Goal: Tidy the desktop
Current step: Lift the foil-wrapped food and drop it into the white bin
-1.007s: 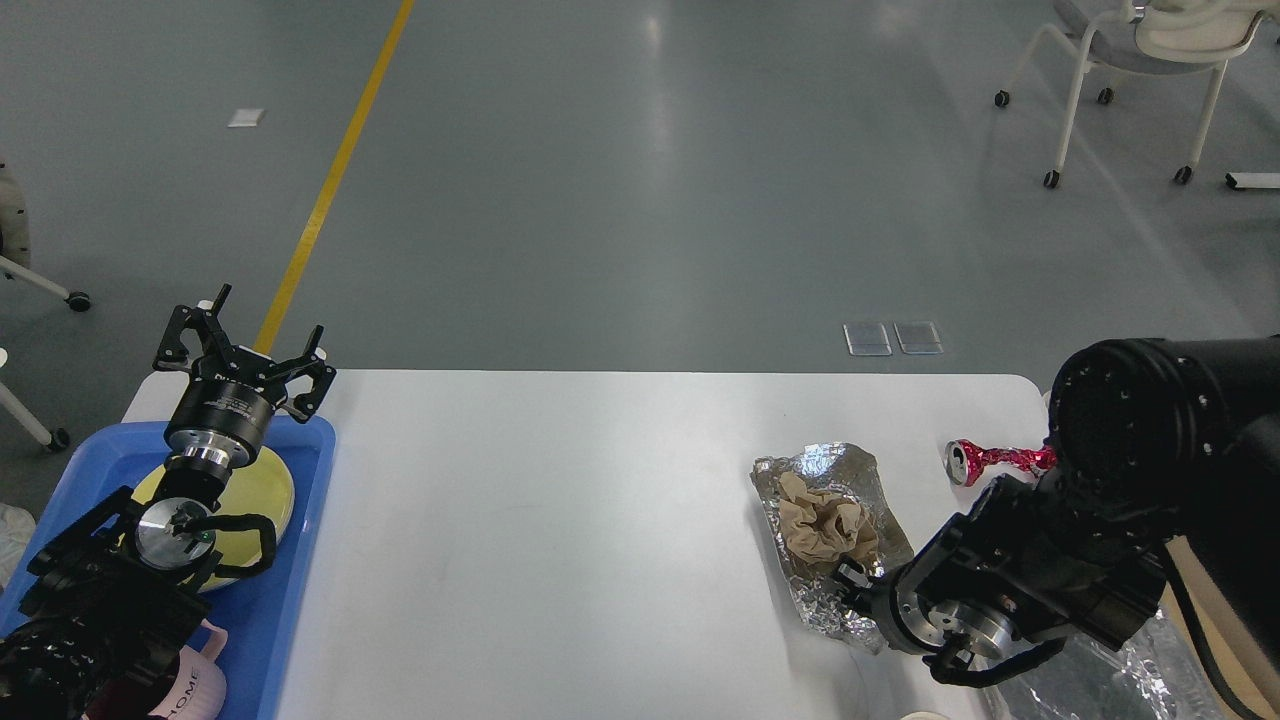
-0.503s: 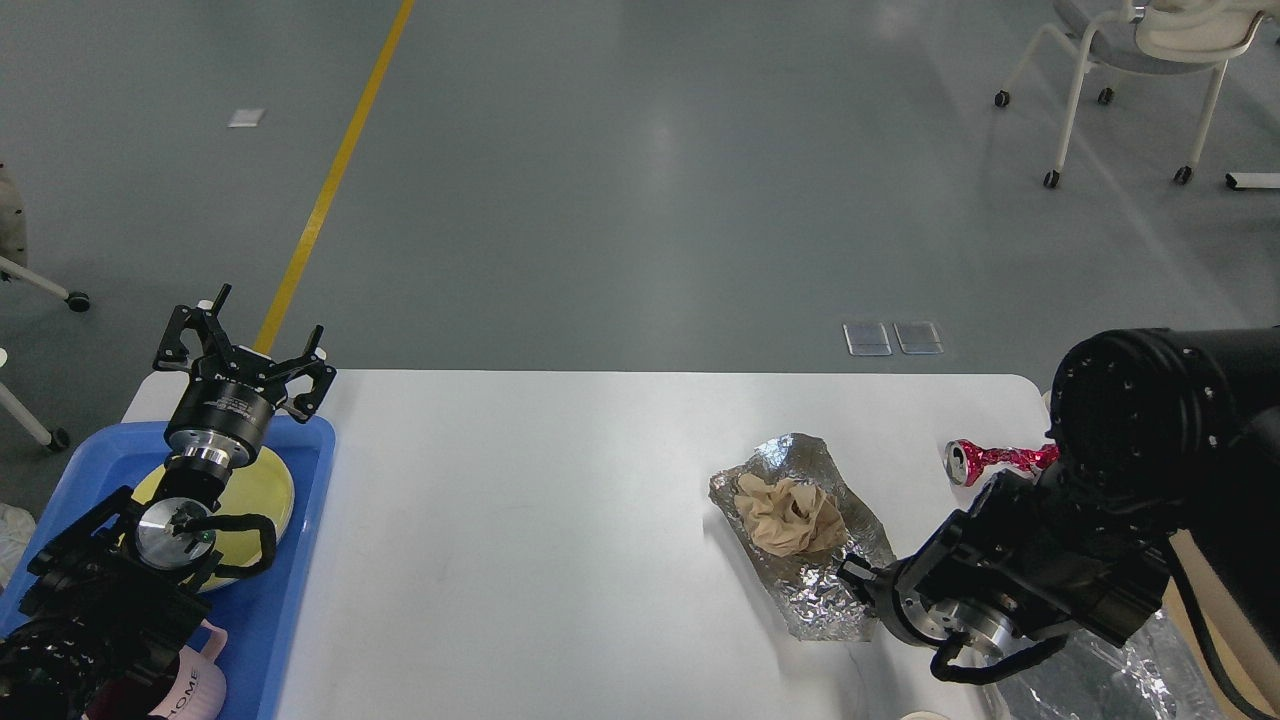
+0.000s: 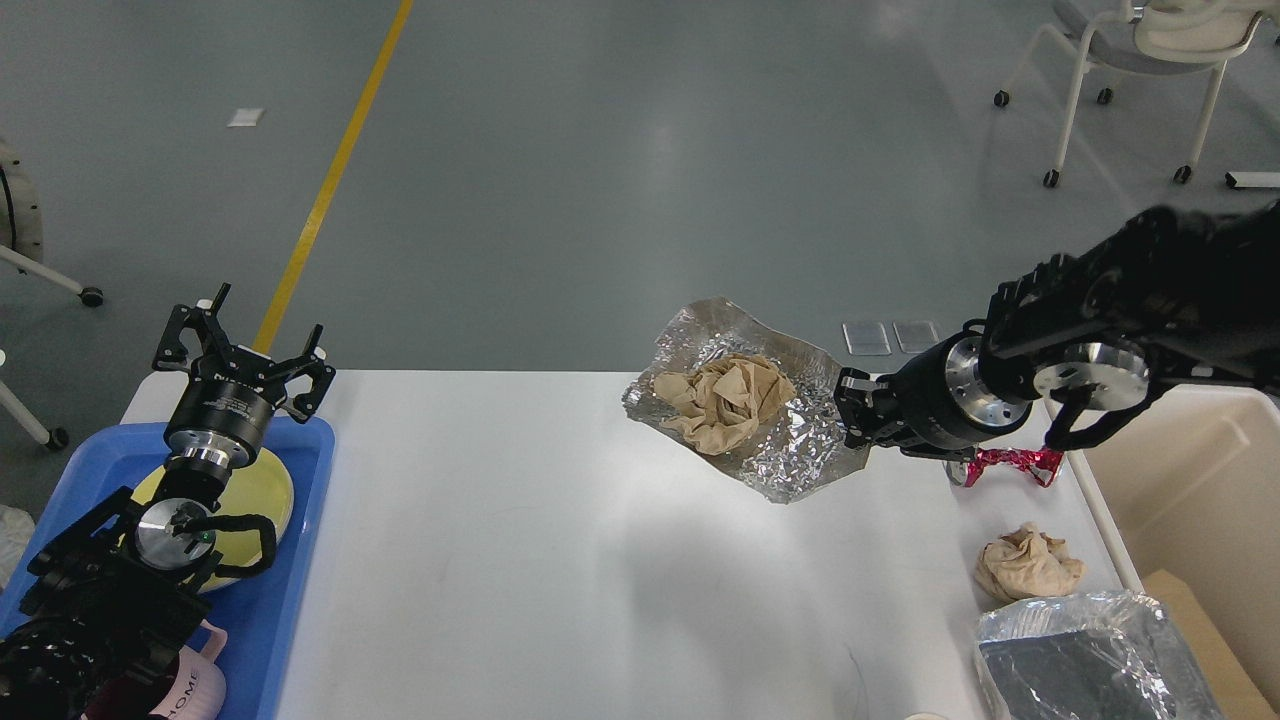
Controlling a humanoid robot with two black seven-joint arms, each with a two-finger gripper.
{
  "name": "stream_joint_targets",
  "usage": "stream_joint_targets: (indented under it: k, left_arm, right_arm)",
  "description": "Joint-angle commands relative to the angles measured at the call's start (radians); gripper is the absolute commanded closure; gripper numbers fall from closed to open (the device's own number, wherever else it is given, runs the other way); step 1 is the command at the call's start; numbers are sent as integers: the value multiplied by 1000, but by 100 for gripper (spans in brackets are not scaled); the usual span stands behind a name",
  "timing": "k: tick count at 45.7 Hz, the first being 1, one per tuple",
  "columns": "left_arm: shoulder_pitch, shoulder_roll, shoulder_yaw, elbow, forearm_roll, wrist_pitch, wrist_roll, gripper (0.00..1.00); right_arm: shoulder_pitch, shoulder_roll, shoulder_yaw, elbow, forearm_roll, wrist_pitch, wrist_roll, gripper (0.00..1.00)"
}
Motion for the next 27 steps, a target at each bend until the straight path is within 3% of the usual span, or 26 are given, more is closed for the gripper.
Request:
stream_joint_targets:
  k: [1,5,10,14,19,27]
  left_arm:
    - [3,0,-1,0,0,1,0,2]
    - [5,0,-1,0,0,0,0,2]
    - [5,0,-1,0,0,1,0,2]
    - [3,0,-1,0,0,1,0,2]
    - [5,0,-1,0,0,0,0,2]
    - [3,0,-1,0,0,1,0,2]
  right_arm:
    - [144,-37,13,8,-39,190,5,100]
    - [225,-69,25,40,-39,310,6,100]
    - [270,-86,31,70,-40,353,5,100]
    - [254,-91,16,67,-43,336,5,100]
    - [155,-137,-19,37,-89,245,5,100]
    - [-72,-235,-131,-187,-126,174,5,100]
